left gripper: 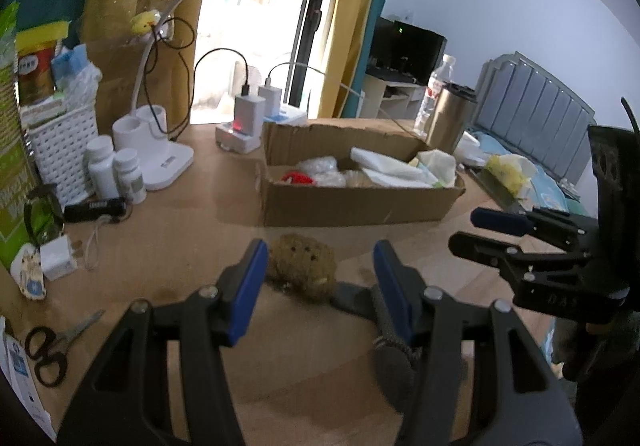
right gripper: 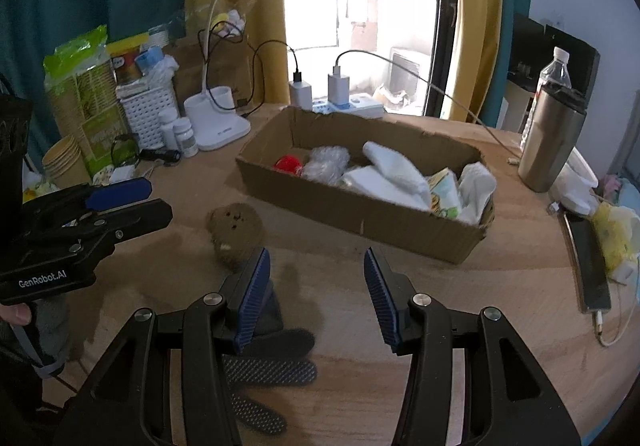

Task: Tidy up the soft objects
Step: 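Move both tools back toward the gray dotted glove and brown plush, then grasp the gray dotted glove with the right tool and lift it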

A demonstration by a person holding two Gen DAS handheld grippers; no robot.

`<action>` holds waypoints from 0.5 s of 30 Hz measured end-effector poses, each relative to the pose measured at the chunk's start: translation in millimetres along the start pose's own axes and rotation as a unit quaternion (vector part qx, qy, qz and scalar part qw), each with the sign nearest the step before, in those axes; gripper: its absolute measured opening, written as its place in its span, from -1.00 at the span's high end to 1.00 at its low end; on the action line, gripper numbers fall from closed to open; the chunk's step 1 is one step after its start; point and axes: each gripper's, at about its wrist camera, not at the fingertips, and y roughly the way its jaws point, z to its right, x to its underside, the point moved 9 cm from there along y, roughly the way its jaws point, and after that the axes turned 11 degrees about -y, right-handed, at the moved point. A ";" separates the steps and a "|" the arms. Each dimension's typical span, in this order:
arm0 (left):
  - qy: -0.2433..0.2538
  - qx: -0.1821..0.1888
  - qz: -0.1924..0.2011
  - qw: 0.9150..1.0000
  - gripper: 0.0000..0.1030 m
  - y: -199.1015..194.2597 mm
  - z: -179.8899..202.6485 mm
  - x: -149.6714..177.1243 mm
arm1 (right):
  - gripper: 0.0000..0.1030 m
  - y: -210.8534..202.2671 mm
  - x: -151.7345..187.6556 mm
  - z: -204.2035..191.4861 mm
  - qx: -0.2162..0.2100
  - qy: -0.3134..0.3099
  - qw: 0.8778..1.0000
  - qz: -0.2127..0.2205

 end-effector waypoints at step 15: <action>-0.009 -0.003 -0.020 1.000 -0.11 -1.6 -9.6 39.2 | -0.01 5.4 35.6 -23.2 -0.015 0.001 1.000 -0.024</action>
